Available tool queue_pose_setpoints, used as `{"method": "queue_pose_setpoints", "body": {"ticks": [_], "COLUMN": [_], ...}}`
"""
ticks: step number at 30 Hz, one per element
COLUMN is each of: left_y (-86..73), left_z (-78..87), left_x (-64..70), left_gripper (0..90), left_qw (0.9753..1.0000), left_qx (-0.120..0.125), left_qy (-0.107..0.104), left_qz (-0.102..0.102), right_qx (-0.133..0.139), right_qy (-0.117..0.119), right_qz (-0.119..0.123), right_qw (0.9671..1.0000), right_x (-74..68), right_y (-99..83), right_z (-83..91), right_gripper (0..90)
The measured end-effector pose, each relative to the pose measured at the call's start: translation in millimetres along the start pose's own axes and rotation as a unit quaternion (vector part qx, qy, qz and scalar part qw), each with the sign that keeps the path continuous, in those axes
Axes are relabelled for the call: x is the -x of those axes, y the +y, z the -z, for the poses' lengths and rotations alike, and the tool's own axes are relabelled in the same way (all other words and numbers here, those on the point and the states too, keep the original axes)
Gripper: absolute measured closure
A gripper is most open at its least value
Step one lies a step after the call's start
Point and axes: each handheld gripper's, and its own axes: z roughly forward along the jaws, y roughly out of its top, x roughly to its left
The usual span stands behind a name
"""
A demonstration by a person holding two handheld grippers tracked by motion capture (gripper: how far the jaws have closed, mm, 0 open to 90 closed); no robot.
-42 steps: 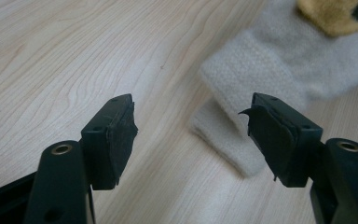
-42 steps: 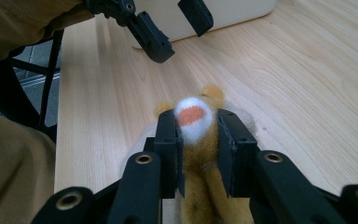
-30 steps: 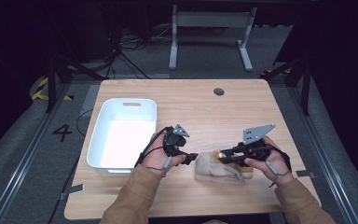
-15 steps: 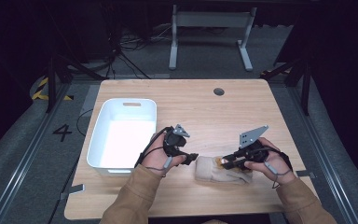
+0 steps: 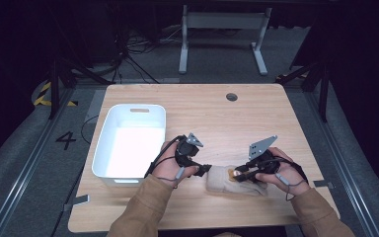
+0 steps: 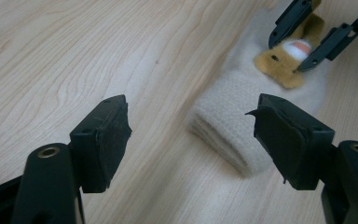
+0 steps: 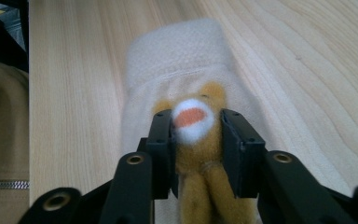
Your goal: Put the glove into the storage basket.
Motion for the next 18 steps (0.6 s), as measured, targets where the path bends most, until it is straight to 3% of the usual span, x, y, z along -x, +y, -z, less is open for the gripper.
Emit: {"method": "queue_pose_setpoints", "body": {"ticks": [3, 9, 18], "left_y": [1.0, 3.9, 10.1], "left_z": [-0.1, -1.3, -0.4], "left_x": [-0.4, 2.3, 5.3], "left_gripper": [26.9, 26.2, 22.4], "left_qw": [1.0, 0.9999, 0.9995], "left_qx": [0.002, -0.003, 0.005], "left_qy": [0.0, -0.004, -0.022], "left_qz": [0.004, -0.009, -0.024], "right_qx": [0.014, 0.047, 0.085], "right_qy": [-0.01, -0.028, -0.078], "right_qz": [-0.005, -0.014, -0.036], "right_qw": [0.9998, 0.9984, 0.9927], "right_x": [-0.9, -1.4, -0.3], "right_y": [-0.3, -0.2, -4.9], "right_z": [3.6, 14.6, 38.6], "right_gripper": [58.6, 51.6, 53.5]}}
